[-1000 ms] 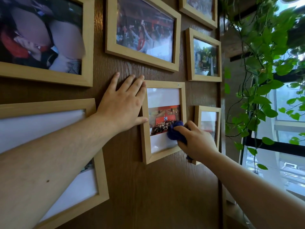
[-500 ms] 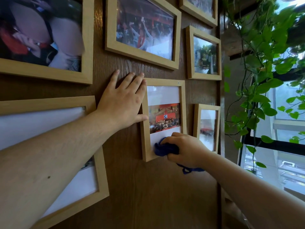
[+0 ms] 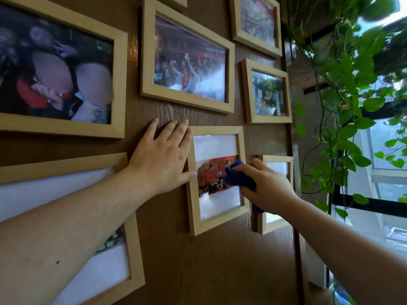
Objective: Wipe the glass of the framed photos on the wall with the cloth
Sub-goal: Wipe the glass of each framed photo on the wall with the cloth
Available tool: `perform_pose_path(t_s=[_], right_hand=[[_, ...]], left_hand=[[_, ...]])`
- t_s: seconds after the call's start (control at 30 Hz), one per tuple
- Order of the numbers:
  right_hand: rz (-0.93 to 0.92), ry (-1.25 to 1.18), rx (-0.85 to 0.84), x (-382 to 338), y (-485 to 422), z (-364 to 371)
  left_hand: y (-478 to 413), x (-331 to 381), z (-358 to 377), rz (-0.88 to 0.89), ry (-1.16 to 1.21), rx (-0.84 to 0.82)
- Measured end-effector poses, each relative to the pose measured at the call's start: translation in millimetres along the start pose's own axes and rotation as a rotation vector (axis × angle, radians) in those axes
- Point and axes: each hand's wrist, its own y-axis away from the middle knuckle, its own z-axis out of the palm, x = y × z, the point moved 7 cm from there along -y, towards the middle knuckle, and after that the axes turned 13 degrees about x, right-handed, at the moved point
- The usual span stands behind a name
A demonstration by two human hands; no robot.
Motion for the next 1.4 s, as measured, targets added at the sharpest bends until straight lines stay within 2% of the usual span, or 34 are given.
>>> perform_pose_path(t_s=[0.2, 0.33, 0.5, 0.67, 0.87, 1.0, 1.1, 1.27, 1.4], right_hand=[[-0.06, -0.013, 0.168, -18, -52, -24], [-0.068, -0.058, 0.291, -36, -104, -47], [-0.092, -0.154, 0.415, -63, -165, -72], [-0.118, -0.228, 0.473, -89, -218, -87], [-0.185, -0.183, 0.522, -122, -251, -87], [-0.24, -0.037, 0.518, -119, -254, -83], [-0.184, 0.039, 0.509, -89, -252, -82], [0.052, 0.124, 0.467, -20, -242, -74], [0.16, 0.12, 0.439, -2, -241, -70]], left_hand=[[-10, -17, -35, 0.068, -0.036, 0.16], [-38, -65, -58, -0.006, -0.109, 0.218], [-61, -111, -70, -0.108, -0.222, 0.165], [-71, -118, -70, -0.147, -0.286, 0.146], [-74, -116, -66, -0.18, -0.292, 0.161], [-74, -117, -65, -0.182, -0.291, 0.17], [-73, -116, -63, -0.171, -0.28, 0.181], [-73, -114, -60, -0.16, -0.307, 0.166], [-73, -112, -63, -0.152, -0.308, 0.173]])
